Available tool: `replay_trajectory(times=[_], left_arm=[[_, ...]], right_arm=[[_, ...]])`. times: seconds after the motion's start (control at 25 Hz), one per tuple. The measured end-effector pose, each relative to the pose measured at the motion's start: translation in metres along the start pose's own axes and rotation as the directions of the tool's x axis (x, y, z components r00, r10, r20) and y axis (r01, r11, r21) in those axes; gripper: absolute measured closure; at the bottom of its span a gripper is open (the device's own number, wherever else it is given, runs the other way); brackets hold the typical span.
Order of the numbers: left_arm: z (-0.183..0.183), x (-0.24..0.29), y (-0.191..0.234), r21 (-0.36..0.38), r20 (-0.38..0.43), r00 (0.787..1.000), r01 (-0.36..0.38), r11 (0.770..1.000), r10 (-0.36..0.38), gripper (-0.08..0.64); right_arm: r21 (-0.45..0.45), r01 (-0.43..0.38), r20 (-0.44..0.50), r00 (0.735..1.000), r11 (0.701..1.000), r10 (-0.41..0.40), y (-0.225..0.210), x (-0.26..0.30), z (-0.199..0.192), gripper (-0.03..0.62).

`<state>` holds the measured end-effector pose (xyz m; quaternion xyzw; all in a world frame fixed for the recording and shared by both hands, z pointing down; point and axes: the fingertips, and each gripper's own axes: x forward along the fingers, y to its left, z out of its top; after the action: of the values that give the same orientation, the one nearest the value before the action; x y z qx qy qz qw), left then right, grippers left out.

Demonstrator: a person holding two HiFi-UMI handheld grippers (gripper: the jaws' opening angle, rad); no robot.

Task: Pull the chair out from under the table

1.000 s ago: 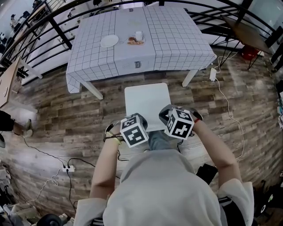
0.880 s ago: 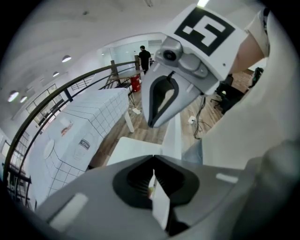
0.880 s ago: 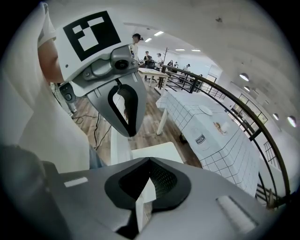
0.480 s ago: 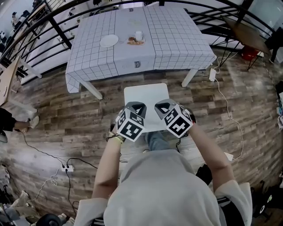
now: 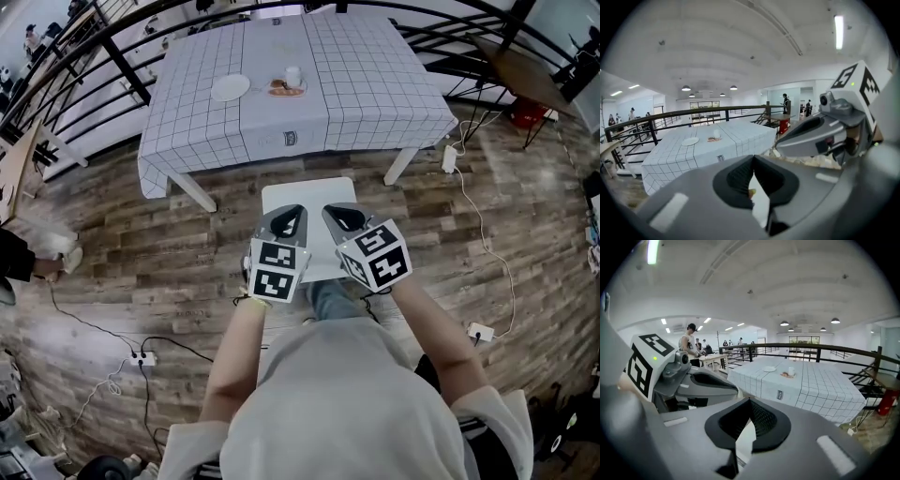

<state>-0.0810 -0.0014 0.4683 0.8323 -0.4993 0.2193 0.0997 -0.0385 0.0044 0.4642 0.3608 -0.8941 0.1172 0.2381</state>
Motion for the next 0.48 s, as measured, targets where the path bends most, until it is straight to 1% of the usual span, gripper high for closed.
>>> replay_trajectory(times=[0.2,0.36,0.48], left_arm=[[0.010,-0.004,-0.003,-0.104,0.085,0.996,0.019,0.994,-0.010,0.551],[0.013,-0.006,-0.005,-0.126,0.116,0.993,0.008,0.992,0.006,0.551],[0.013,-0.009,-0.007,-0.153,0.128,0.992,0.022,0.988,-0.002,0.551]], right_arm=[[0.096,0.031,0.102,0.994,0.995,-0.041,-0.003,-0.007,0.019,0.594],[0.151,0.045,0.168,0.983,0.988,-0.070,-0.004,-0.012,0.028,0.594],[0.184,0.045,0.209,0.974,0.982,-0.084,-0.002,-0.016,0.031,0.594]])
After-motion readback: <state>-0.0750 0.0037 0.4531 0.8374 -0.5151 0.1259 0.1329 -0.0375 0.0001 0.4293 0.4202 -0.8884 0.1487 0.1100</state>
